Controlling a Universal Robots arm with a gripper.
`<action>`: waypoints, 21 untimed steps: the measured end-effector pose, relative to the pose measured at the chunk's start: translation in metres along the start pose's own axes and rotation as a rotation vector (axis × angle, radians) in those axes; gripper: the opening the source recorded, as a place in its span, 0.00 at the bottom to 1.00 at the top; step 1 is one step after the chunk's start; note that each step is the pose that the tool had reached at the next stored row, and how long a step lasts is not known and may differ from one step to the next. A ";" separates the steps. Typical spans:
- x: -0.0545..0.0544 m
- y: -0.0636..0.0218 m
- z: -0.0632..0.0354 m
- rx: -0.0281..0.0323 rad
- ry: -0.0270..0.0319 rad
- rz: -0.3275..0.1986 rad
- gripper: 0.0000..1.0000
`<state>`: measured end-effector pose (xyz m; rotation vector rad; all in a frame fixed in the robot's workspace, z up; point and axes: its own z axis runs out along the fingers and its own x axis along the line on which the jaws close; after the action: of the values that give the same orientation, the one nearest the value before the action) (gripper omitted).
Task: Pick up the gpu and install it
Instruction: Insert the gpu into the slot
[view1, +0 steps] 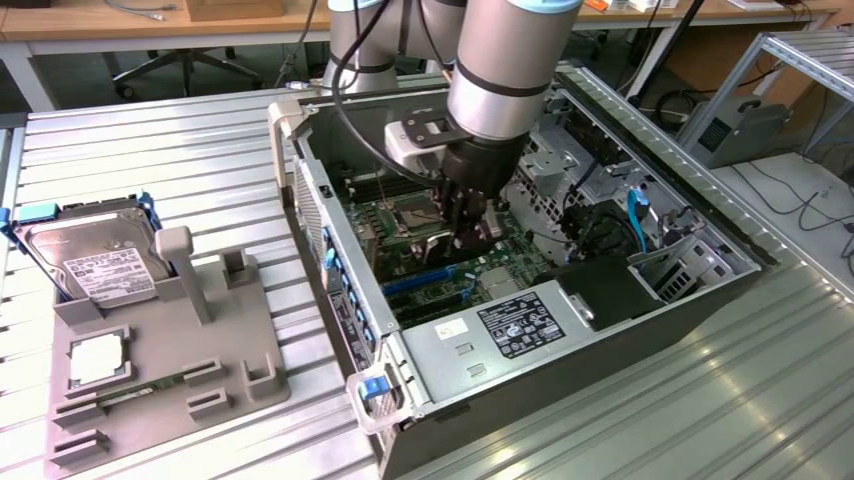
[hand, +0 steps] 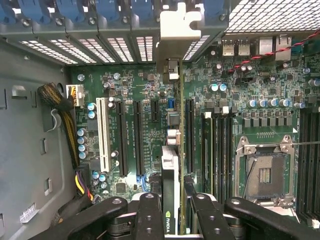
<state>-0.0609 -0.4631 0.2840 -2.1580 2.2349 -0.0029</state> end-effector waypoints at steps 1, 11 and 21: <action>0.000 0.0006 0.0000 0.0001 0.0000 0.000 0.27; 0.000 0.0036 -0.0001 0.0001 0.0000 0.000 0.27; 0.001 0.0046 0.0021 0.0003 -0.0005 0.000 0.27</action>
<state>-0.0655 -0.4634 0.2818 -2.1576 2.2345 -0.0027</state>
